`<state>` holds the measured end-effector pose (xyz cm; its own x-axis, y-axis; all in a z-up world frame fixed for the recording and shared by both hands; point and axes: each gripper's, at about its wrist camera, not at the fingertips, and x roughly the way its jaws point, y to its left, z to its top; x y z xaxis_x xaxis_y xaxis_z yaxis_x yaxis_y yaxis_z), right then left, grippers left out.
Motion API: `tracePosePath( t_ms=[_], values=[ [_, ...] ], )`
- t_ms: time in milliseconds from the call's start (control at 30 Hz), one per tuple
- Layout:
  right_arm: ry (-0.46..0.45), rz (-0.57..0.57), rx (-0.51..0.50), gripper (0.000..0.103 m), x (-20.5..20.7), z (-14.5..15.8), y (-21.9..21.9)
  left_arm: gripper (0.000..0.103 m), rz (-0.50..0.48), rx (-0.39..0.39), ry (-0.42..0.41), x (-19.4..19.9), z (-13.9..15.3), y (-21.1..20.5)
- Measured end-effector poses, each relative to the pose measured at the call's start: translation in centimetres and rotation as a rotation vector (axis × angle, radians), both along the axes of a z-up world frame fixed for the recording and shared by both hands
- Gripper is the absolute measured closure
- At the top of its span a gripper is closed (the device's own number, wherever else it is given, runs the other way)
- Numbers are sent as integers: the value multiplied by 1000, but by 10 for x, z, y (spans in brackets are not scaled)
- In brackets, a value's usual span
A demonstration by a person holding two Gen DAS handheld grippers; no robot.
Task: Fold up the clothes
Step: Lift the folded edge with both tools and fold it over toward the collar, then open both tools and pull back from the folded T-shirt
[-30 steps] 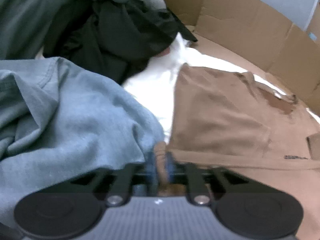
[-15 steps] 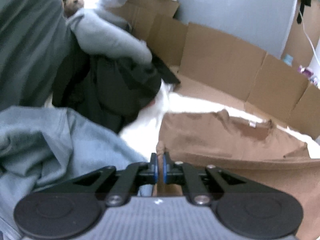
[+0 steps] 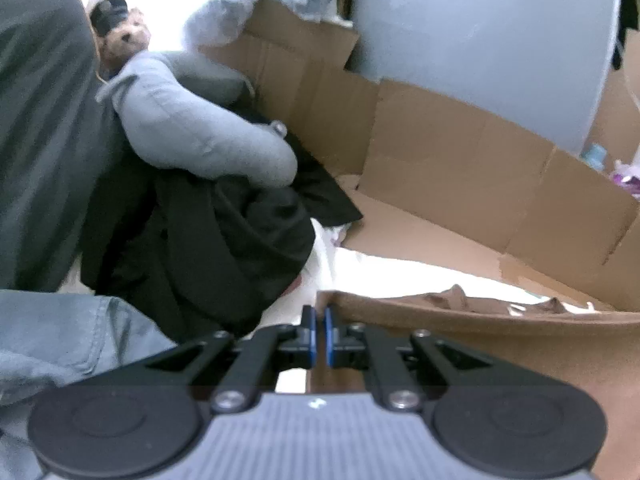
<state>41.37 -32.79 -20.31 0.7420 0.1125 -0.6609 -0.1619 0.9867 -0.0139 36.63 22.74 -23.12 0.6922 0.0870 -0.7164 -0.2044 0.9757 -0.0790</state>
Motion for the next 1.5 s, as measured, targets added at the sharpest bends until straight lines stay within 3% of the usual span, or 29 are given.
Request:
tracePosePath(
  t_ms=[433,600,967,1267,1333,1467,1500],
  values=[
    [105,-54,-143,101,81,-61,47,98,20,59,105,79,-59,1],
    [109,-105,-124,101,101,-86,53,98,22,82,121,89,-70,5],
    [90,-144,-166,101,135,-87,72,98,11,163,140,111,-61,-10],
    [114,-216,-222,101,165,-104,85,98,15,217,194,134,-82,-18],
    [114,-232,-230,101,170,-107,88,98,26,198,189,137,-84,-19],
    [102,-270,-241,97,175,-113,90,90,54,193,229,146,-85,-18],
    [91,-291,-247,96,175,-112,90,81,55,188,205,143,-80,-17]
  ],
)
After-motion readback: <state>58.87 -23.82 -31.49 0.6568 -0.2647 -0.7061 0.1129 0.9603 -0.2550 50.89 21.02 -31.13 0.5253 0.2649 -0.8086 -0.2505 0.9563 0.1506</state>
